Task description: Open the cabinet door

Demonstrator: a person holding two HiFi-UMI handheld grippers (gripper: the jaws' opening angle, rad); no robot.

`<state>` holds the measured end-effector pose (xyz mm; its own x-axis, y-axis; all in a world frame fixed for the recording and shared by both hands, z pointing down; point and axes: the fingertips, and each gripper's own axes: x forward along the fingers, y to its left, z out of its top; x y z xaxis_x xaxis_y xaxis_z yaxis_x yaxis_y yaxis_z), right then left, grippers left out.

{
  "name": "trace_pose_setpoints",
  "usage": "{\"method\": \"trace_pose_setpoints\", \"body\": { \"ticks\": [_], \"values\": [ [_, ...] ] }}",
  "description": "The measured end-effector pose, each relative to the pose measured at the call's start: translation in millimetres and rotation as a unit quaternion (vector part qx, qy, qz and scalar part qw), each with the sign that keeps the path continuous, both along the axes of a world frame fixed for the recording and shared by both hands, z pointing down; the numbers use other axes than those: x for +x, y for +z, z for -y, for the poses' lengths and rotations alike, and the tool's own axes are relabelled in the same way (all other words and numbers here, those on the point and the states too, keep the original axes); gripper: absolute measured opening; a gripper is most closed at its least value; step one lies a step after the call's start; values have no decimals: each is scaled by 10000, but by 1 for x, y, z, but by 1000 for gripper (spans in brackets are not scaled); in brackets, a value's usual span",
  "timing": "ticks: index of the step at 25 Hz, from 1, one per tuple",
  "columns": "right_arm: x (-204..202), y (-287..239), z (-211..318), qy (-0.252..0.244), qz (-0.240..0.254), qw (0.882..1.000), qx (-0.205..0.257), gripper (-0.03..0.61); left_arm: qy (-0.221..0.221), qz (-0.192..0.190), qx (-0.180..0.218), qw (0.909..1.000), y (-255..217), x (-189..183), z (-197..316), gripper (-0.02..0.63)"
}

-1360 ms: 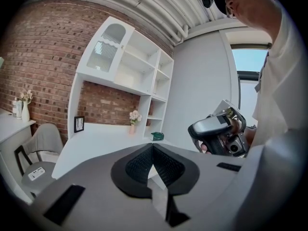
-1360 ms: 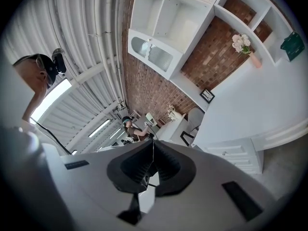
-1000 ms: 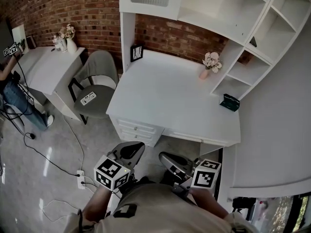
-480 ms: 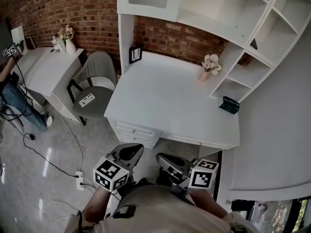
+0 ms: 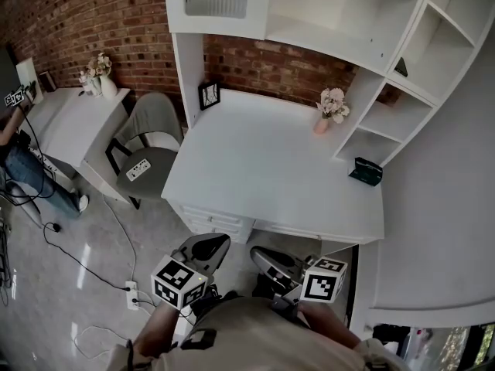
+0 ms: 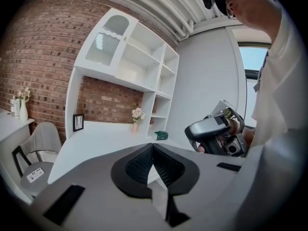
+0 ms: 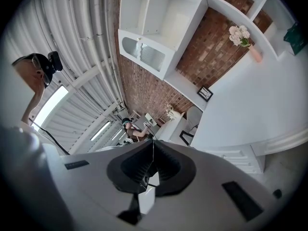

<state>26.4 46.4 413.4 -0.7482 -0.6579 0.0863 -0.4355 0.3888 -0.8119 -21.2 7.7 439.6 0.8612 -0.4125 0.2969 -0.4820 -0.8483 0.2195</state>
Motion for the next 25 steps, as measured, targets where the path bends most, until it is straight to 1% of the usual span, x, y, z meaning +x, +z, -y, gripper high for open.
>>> {"method": "trace_pose_setpoints", "body": {
  "ticks": [7, 11, 15, 18, 25],
  "values": [
    [42, -1, 27, 79, 186, 9998, 86, 26, -18, 156, 99, 9998, -2, 38, 22, 17],
    [69, -5, 45, 73, 324, 9994, 130, 26, -136, 229, 155, 9995, -9, 61, 36, 16],
    [91, -5, 58, -103, 421, 9990, 148, 26, -268, 320, 186, 9990, -13, 84, 44, 17],
    [107, -3, 69, -278, 494, 9982, 193, 26, -471, 424, 110, 9979, -10, 97, 51, 15],
    [139, 9, 99, -668, 466, 9966, 160, 26, -878, 691, 63, 9937, -7, 126, 67, 15]
  ]
}}
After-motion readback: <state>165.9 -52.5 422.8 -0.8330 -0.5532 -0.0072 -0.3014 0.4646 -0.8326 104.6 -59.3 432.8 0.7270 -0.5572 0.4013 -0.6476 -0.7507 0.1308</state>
